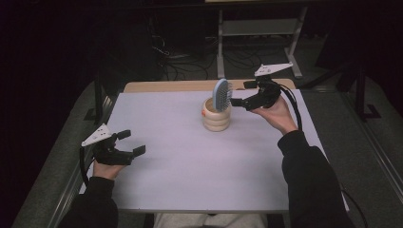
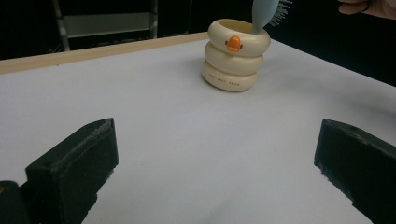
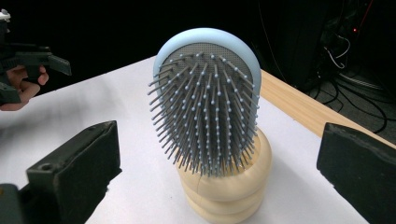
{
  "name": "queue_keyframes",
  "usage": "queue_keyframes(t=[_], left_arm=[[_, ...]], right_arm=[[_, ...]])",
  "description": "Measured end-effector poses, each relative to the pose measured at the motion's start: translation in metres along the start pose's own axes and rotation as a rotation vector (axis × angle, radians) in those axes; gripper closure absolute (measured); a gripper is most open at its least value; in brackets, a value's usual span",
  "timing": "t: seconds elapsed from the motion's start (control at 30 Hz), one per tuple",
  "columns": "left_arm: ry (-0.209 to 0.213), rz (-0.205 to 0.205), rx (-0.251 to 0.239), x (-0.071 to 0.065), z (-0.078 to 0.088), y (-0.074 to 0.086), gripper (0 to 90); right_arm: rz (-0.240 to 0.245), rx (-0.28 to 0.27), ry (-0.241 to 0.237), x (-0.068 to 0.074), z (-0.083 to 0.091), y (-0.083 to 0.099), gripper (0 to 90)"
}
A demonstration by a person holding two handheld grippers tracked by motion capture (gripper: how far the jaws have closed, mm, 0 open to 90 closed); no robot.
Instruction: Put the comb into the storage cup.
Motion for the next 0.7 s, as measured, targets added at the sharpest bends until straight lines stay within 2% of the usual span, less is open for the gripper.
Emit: queue_keyframes(t=[0.7], left_arm=[[-0.003, -0.002, 0.003, 0.000, 0.000, 0.000, 0.0]], right_arm=[[-0.006, -0.022, 0.012, 0.003, 0.018, 0.021, 0.0]])
Point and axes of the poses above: each handheld gripper's, and its own axes: z roughly backward along the jaws, y roughly out of its underside, x roughly to its left, the point moved 10 cm from there along -z, roughly forward along the jaws, and after that the axes turned 8 degrees about x, right-handed, at the moved point
